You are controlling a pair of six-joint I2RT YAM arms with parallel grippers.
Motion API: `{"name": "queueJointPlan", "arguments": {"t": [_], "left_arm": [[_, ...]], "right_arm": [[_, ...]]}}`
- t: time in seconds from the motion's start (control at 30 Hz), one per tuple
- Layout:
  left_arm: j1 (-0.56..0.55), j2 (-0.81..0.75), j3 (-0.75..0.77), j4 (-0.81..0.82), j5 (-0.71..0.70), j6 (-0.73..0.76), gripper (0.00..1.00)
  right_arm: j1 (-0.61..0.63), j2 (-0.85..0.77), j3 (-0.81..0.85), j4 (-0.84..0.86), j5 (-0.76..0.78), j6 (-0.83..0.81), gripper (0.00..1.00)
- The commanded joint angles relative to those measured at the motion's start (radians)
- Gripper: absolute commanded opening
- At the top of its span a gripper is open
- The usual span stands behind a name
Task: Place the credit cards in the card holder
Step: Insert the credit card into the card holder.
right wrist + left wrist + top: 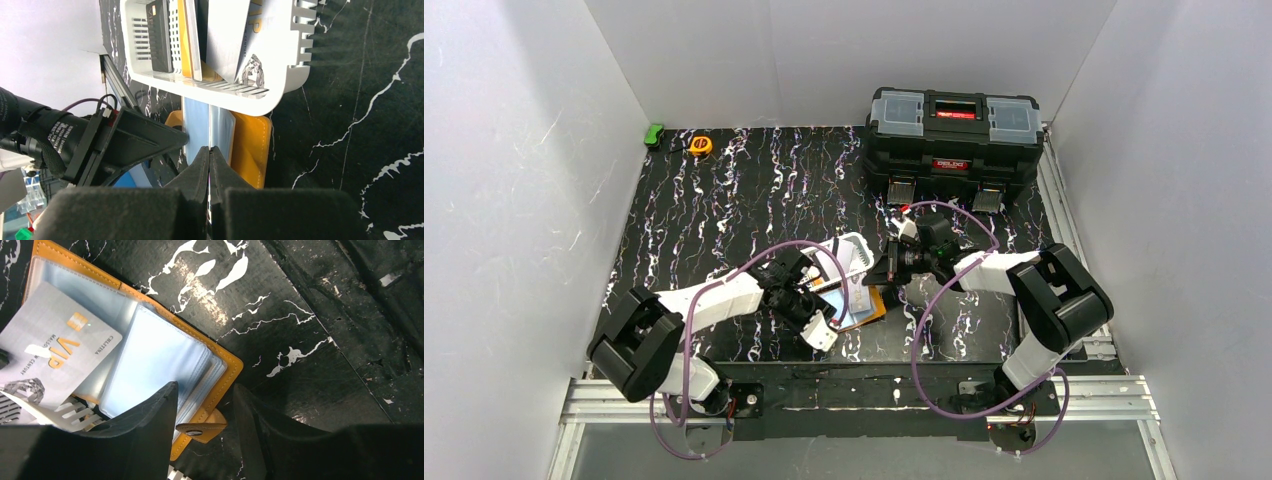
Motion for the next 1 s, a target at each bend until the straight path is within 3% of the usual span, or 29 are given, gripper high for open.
{"name": "queueJointPlan", "arguments": {"t": [0.0,0.7,0.97], "left_arm": [[-0.020,0.000,-0.047,-0.027,-0.024,0.044,0.43],[-0.039,-0.005,-0.041,0.000,-0.044,-0.002,0.34],[-0.044,-0.016,-0.047,0.015,-0.049,-0.019,0.33]], "right_arm": [[0.003,0.010,-0.010,0.072,0.001,0.021,0.01],[0.016,0.057,-0.080,0.162,-0.004,0.021,0.01],[0.041,0.074,-0.050,0.090,-0.057,-0.045,0.01]]}}
